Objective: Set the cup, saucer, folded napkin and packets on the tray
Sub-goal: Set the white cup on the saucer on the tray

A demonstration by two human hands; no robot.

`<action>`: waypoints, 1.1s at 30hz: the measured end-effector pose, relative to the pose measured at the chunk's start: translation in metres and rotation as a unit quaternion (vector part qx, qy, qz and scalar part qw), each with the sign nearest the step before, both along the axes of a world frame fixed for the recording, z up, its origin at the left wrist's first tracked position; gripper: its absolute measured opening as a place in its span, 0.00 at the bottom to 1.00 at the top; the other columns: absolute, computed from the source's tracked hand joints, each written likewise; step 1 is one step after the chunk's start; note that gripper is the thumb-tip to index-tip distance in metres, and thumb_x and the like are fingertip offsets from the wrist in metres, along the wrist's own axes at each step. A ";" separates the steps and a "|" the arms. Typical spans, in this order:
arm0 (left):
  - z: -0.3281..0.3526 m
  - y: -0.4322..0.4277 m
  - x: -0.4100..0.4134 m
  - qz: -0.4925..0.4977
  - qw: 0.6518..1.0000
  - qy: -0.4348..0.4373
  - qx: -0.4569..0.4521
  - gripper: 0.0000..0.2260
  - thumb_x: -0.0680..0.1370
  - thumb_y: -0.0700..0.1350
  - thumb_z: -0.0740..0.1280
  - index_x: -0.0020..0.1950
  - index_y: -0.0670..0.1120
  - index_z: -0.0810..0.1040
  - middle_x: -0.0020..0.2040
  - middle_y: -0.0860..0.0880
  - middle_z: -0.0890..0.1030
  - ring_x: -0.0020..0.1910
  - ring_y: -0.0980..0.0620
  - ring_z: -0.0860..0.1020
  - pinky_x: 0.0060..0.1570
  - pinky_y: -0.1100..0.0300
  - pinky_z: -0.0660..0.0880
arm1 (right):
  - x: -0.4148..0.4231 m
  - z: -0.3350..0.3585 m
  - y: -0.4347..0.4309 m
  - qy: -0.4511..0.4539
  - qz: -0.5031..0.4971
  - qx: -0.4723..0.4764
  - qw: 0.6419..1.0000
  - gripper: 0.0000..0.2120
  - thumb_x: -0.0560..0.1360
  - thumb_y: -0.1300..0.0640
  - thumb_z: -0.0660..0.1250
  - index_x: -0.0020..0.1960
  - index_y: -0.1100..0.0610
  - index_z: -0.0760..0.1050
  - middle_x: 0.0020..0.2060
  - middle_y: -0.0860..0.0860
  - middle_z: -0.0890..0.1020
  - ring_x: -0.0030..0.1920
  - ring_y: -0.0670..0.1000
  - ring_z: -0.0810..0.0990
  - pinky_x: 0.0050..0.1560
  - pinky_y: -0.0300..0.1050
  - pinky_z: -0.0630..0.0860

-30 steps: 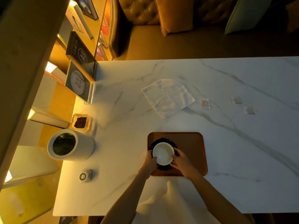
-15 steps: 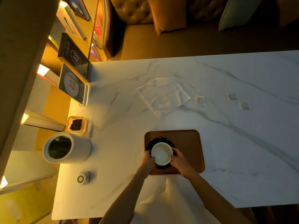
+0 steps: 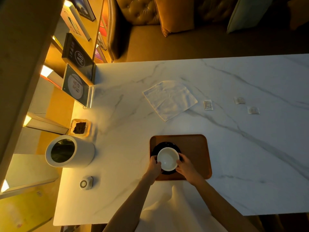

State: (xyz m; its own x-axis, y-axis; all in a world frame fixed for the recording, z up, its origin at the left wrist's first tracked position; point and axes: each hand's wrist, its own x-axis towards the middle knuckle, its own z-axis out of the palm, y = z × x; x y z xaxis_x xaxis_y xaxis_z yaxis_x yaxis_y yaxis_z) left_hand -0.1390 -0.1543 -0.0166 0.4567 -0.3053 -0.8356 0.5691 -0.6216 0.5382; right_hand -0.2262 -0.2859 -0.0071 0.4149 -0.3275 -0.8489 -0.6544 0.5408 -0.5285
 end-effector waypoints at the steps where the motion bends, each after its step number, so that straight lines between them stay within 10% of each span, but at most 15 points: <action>1: 0.000 0.000 0.000 0.000 1.000 0.002 0.001 0.18 0.81 0.40 0.57 0.71 0.45 0.60 0.64 0.43 0.68 0.61 0.44 0.73 0.46 0.57 0.80 | 0.000 -0.001 0.000 -0.001 0.001 0.001 1.000 0.22 0.79 0.65 0.60 0.73 0.58 0.63 0.67 0.62 0.69 0.67 0.62 0.70 0.62 0.56 0.74; 33: 0.006 0.000 0.005 -0.004 1.000 -0.007 0.010 0.19 0.82 0.40 0.56 0.73 0.44 0.62 0.66 0.42 0.70 0.63 0.43 0.73 0.56 0.52 0.79 | 0.002 -0.010 0.003 0.001 0.007 -0.004 1.000 0.21 0.79 0.64 0.60 0.72 0.57 0.64 0.66 0.61 0.70 0.66 0.61 0.71 0.60 0.53 0.76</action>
